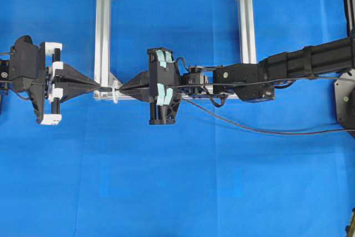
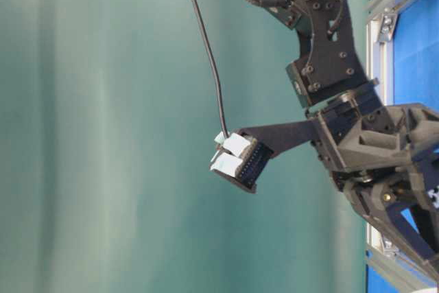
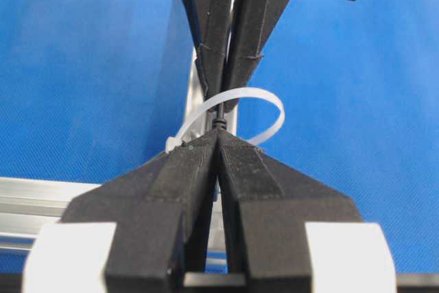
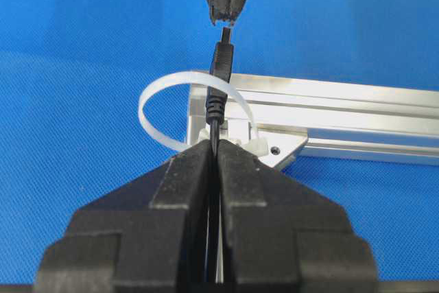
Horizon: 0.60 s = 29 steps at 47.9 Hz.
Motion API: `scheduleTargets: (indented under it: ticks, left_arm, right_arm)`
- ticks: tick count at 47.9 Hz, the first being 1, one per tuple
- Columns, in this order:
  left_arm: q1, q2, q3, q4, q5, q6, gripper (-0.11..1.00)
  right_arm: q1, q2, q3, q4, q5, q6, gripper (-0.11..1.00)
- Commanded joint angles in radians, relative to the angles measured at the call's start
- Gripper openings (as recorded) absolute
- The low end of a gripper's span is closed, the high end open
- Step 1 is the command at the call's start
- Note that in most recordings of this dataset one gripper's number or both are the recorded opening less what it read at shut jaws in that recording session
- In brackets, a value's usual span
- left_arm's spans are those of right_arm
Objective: Insert the wire through the string loop located on the left side.
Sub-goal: 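Swing the left gripper around to face the plug beyond the loop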
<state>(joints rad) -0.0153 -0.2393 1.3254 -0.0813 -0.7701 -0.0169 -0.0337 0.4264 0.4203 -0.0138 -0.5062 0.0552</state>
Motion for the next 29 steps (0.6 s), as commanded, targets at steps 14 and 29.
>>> scheduleTargets:
  ticks: [14, 29]
  left_arm:
    - [-0.005, -0.011, -0.014, 0.002, -0.002, 0.002, 0.01]
    - [-0.018, -0.017, -0.018, 0.005, 0.011, 0.003, 0.71]
  right_arm:
    - [0.002, -0.021, -0.011, -0.002, 0.003, 0.000, 0.00]
    - [0.000, -0.021, -0.009, -0.002, 0.006, 0.000, 0.00]
